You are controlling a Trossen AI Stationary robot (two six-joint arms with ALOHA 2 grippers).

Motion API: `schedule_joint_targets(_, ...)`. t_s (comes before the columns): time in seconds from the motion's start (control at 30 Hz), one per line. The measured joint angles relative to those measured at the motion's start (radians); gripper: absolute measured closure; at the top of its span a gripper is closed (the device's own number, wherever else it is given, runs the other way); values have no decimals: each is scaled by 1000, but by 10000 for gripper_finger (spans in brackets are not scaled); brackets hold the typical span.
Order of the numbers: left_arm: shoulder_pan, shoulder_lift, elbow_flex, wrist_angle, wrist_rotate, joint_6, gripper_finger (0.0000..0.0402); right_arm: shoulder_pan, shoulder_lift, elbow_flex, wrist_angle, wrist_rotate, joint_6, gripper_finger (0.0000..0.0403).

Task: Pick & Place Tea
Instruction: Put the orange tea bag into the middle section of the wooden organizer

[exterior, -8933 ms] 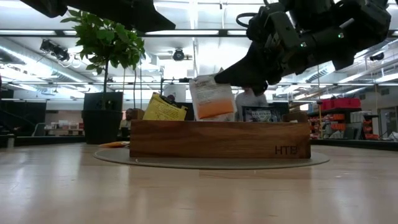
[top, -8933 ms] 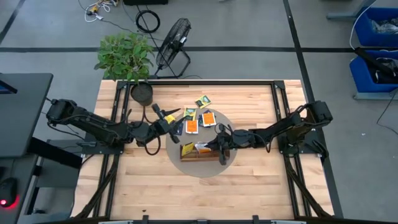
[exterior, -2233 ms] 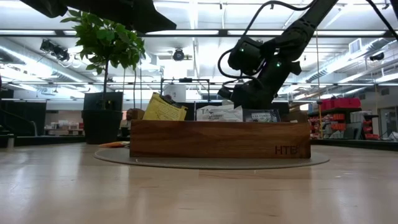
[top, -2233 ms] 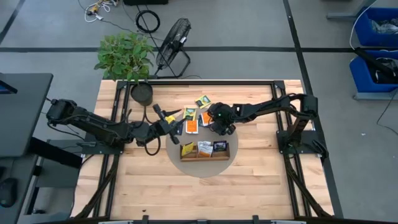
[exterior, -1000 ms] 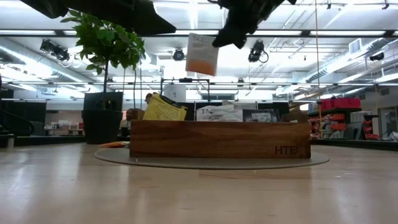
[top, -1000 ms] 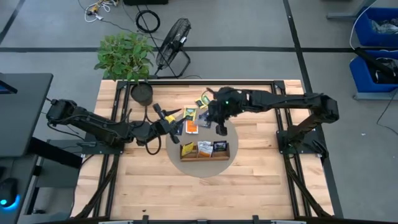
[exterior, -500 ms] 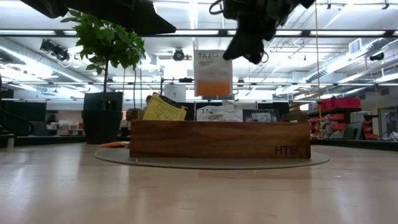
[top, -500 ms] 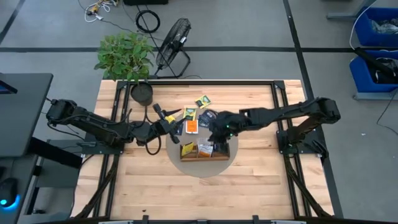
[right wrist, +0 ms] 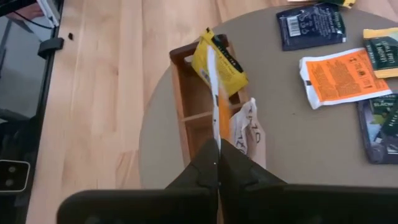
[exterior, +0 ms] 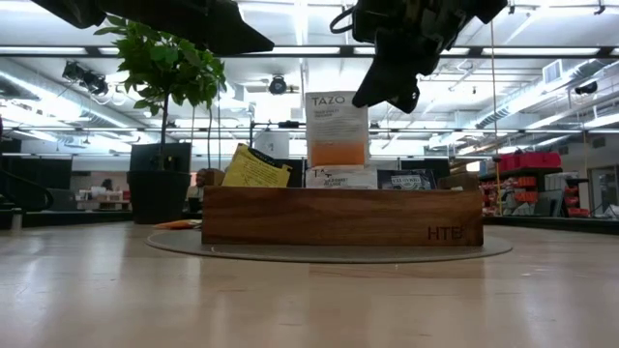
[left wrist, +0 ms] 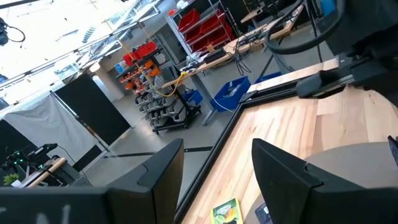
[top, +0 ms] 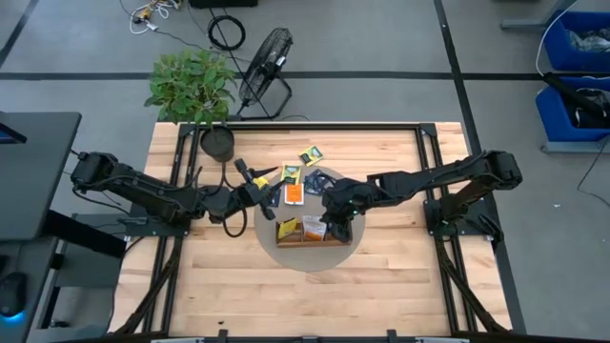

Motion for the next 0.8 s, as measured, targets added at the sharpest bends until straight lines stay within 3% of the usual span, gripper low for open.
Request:
schedule_joint_targets(0.63, 0, 0, 0, 0, 0, 0, 207, 39, 106, -2, 6, -27, 1, 403)
schedule_joint_targets(0.8, -1, 0, 0, -1, 0, 0, 207, 38, 110, -2, 10, 50, -23, 403)
